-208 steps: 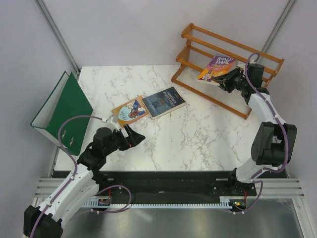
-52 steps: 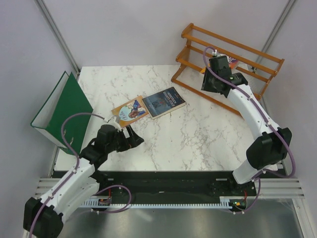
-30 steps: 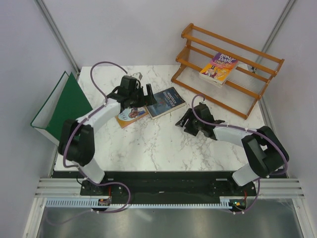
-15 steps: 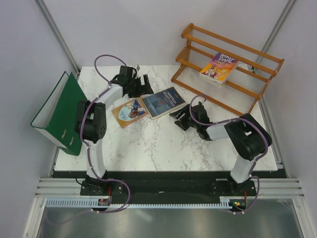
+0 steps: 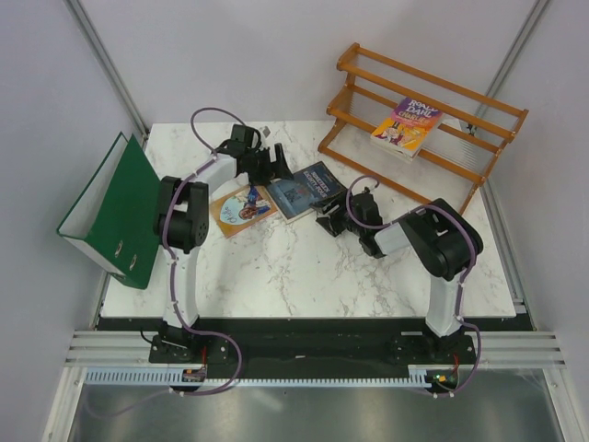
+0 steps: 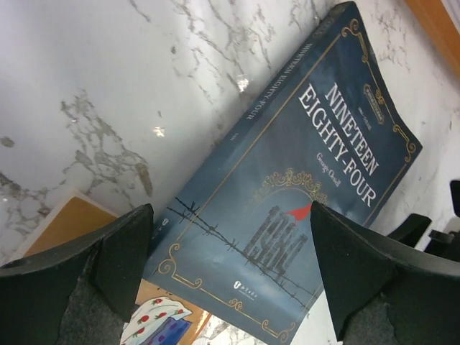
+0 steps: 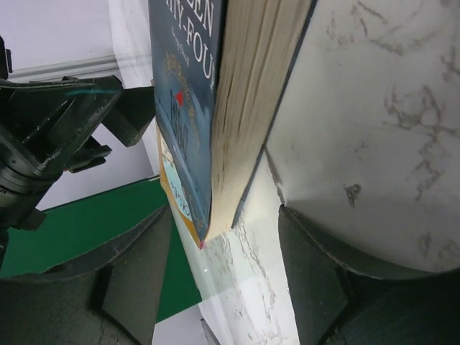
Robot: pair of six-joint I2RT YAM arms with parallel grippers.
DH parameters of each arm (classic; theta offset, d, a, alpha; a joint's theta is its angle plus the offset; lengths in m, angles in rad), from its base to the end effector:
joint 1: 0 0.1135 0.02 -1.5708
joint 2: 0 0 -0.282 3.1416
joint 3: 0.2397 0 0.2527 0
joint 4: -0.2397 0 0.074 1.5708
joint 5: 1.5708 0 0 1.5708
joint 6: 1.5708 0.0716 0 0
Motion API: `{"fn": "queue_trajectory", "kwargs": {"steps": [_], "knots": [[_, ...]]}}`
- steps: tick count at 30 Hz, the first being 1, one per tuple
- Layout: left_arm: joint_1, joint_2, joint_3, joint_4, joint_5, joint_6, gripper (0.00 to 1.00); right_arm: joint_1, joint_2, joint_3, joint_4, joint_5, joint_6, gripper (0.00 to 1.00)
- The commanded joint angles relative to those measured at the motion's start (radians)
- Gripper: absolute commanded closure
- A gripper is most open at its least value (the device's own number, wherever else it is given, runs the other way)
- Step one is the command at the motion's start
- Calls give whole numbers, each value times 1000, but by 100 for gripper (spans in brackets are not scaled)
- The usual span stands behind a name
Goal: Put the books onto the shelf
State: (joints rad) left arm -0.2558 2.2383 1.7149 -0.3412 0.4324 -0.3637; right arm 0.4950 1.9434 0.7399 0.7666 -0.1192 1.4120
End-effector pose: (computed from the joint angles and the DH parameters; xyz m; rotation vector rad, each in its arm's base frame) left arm 0.5026 -0.1625 0.1585 0.0668 2.4892 -0.7980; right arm 0.3464 0.1967 0.1072 0.9274 2.0737 1.2569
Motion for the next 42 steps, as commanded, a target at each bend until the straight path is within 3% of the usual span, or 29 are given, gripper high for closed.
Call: {"fn": "queue_trajectory", "kwargs": {"steps": [1,9,14,17,21,24,30,35,42], "knots": [[-39,-28,-21,-15,91,45,6,-9,57,38,79,-13,33,31],[-138,-180,-225,42,103,-23,11,-41,36,27,70,-36,8,32],[-198,-255,-378,110,88,-72,13,-61,-29,-4,27,-40,-40,37],[-224,-285,-429,117,72,-83,14,-64,-64,-2,-33,-46,-77,45],[-235,-350,-498,134,43,-104,14,-64,-119,-2,-91,-68,-131,78],[-234,-425,-549,143,-6,-109,12,-64,-176,1,-150,-92,-197,88],[-232,-588,-681,180,-70,-177,8,-75,-294,-34,-222,-169,-239,94],[-203,-713,-894,408,-52,-321,6,-87,-366,-91,-185,-260,-197,94],[-183,-707,-1106,793,106,-506,6,-92,-451,-172,-79,-338,-97,94]]}}
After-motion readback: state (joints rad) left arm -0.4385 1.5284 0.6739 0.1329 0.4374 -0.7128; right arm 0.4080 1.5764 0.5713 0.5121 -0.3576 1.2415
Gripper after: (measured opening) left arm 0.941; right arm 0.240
